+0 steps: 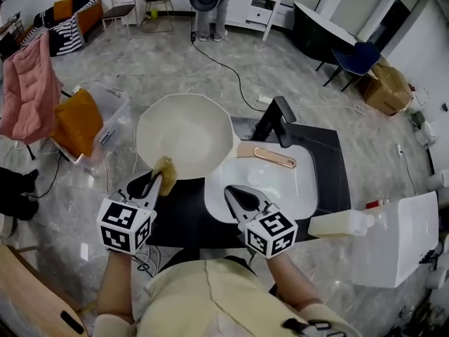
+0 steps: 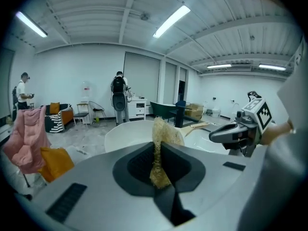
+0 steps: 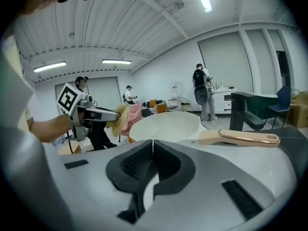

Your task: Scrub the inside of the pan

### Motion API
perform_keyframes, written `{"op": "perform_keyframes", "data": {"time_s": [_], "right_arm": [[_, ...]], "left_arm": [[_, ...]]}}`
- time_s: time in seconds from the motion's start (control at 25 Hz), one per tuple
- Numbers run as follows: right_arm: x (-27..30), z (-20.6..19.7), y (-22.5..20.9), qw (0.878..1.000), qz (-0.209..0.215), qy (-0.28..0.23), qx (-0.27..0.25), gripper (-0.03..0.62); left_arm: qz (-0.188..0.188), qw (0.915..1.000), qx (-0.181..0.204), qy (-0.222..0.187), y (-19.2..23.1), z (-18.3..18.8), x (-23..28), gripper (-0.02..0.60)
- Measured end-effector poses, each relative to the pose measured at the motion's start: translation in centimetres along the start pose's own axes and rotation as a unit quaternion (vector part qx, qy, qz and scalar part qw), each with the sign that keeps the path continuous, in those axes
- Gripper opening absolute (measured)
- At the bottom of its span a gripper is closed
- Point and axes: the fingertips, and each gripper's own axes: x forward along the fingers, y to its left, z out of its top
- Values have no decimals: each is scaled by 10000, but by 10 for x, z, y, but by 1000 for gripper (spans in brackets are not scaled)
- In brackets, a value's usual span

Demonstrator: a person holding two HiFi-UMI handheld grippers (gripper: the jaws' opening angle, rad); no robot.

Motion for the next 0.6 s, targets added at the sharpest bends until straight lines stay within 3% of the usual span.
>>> {"op": "perform_keyframes", "data": {"time_s": [0.36, 0.6], "right_arm": [[16, 3, -26, 9972, -708, 186, 160, 17], [17, -2, -45, 9947, -918, 373, 281, 17]], "left_arm": [[-336, 9988, 360, 45, 50, 31, 51, 40], [-71, 9970, 741, 231, 70, 51, 101, 40]]}}
